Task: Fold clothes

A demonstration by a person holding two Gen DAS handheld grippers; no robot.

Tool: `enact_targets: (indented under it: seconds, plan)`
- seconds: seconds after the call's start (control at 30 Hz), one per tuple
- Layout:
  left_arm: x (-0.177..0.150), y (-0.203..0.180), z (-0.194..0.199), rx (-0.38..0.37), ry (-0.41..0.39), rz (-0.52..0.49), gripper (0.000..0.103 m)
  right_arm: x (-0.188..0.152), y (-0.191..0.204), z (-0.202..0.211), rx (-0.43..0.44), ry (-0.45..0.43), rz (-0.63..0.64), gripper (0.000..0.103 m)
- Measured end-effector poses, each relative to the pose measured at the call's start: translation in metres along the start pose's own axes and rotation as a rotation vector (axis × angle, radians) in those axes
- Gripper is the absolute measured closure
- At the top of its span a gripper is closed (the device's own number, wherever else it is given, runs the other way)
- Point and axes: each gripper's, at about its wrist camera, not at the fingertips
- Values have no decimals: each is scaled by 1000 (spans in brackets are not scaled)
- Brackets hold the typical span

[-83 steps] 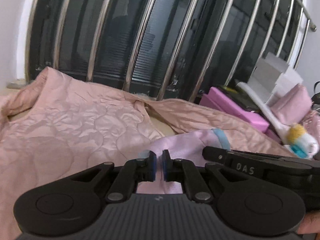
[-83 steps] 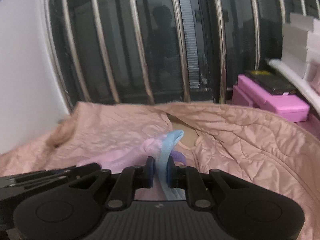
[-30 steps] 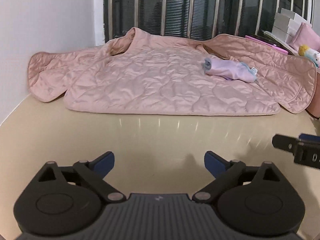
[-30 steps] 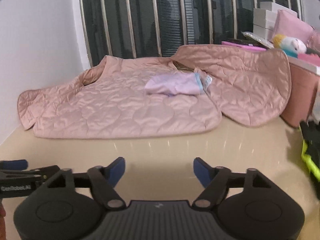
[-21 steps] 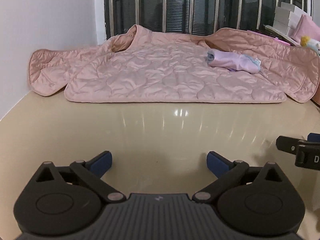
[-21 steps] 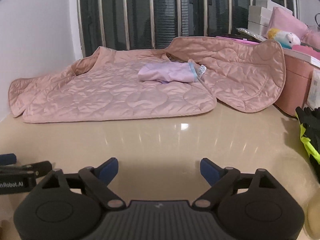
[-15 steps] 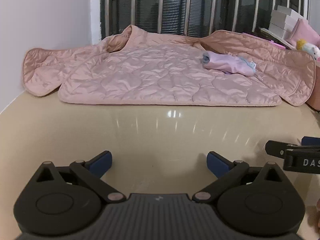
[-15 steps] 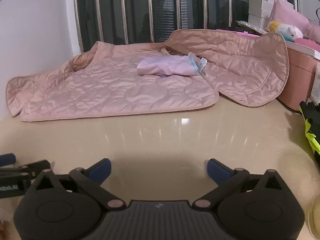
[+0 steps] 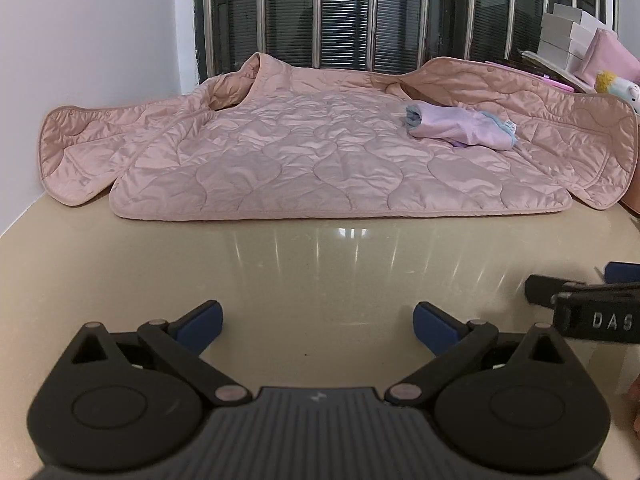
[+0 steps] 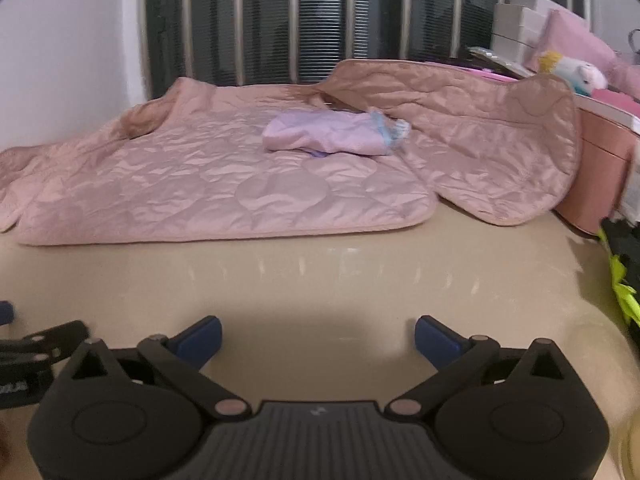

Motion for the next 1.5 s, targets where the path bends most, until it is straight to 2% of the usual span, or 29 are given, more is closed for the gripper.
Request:
enact_targets:
  seconds: [0.13, 0.5, 1.5]
  plan:
    - [1, 0, -1, -3, 3, 1, 0, 1, 7, 0, 57, -3, 45, 0]
    - [10, -5, -11, 6, 14, 9, 1, -2, 4, 4, -20, 0, -19, 0]
    - [8, -8, -11, 13, 13, 10, 1, 1, 4, 0, -4, 2, -10, 0]
Point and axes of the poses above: each gripper's, at about its wrist camera, not at the fingertips, and z roughly against the way its jaws point, y to its left, x to its top, and after that the axes turned 4 degrees about z, right-handed
